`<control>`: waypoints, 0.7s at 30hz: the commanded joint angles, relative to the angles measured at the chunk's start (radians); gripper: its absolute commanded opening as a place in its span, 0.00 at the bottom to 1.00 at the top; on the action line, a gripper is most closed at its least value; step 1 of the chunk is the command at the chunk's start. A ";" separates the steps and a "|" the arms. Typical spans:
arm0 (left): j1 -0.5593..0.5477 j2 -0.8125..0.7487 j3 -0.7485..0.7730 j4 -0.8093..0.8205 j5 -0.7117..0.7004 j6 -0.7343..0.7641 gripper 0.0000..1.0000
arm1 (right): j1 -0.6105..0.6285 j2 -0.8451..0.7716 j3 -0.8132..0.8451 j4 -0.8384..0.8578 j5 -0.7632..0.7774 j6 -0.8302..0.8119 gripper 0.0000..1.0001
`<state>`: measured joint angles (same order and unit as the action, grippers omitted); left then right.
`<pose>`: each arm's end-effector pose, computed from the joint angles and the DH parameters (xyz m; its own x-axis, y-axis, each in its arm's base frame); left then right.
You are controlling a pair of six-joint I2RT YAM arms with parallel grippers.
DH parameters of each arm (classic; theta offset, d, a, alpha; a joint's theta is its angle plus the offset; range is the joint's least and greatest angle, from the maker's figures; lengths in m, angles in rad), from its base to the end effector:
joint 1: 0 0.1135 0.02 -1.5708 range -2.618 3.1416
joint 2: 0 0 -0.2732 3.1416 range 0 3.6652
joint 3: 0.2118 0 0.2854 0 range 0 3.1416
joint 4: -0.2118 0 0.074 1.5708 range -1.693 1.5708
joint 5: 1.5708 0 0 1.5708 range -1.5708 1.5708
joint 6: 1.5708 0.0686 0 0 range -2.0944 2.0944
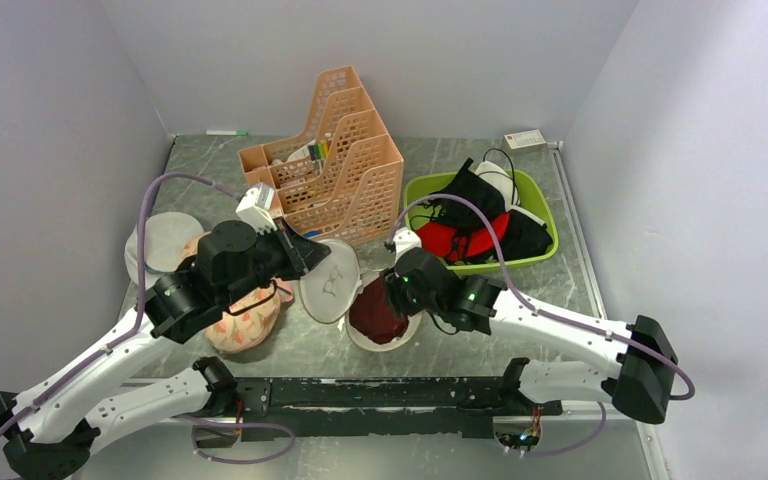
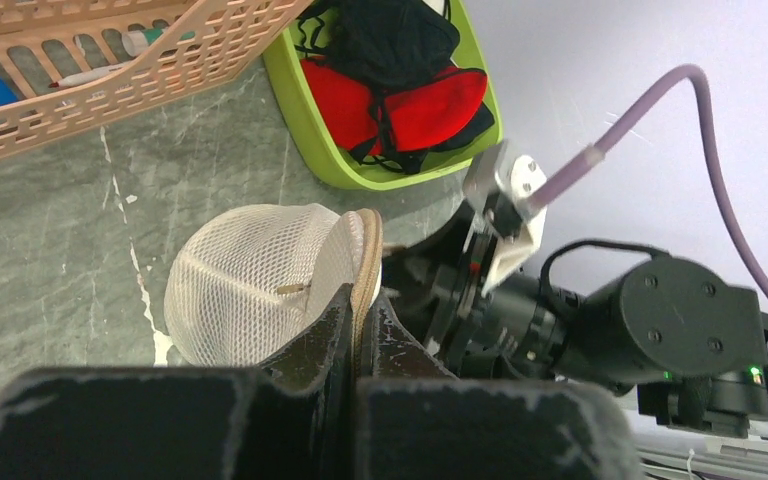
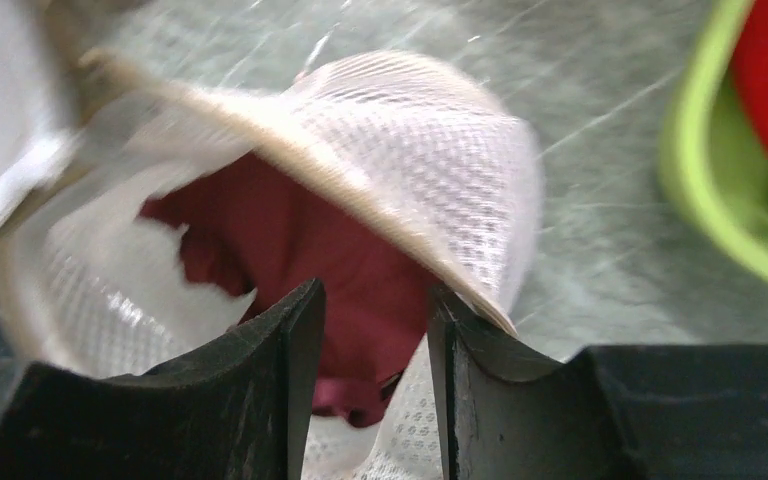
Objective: Unzip the laundry bag and remove the bra
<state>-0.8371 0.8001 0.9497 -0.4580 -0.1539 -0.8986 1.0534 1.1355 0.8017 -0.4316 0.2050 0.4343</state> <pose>0.1630 -0.1651 0.3674 -0.6243 -0.4622 -0.6297 0.2371 0.6560 -0.7166 0.1555 0.2450 0.2287 -0.6384 -0.2888 -0.7135 -0.5618 0.8084 0.1755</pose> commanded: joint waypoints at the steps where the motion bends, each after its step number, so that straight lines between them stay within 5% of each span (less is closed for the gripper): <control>1: 0.007 0.006 0.035 -0.016 -0.016 0.006 0.07 | -0.095 0.040 0.048 0.062 0.086 -0.101 0.42; 6: 0.007 0.026 0.010 0.011 0.014 0.006 0.07 | -0.140 0.099 0.120 -0.001 -0.060 -0.135 0.44; 10: 0.006 0.040 -0.005 0.036 0.030 0.003 0.07 | -0.063 0.072 0.124 -0.052 -0.152 -0.095 0.49; 17: 0.007 0.041 -0.012 0.039 0.009 0.023 0.07 | -0.025 0.002 0.032 -0.155 -0.072 0.035 0.50; 21: 0.007 0.038 -0.028 0.060 0.032 0.031 0.07 | -0.025 -0.024 -0.007 -0.129 -0.081 0.071 0.65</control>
<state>-0.8371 0.8490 0.9367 -0.4488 -0.1482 -0.8867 1.0283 1.1427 0.8375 -0.5465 0.1036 0.4458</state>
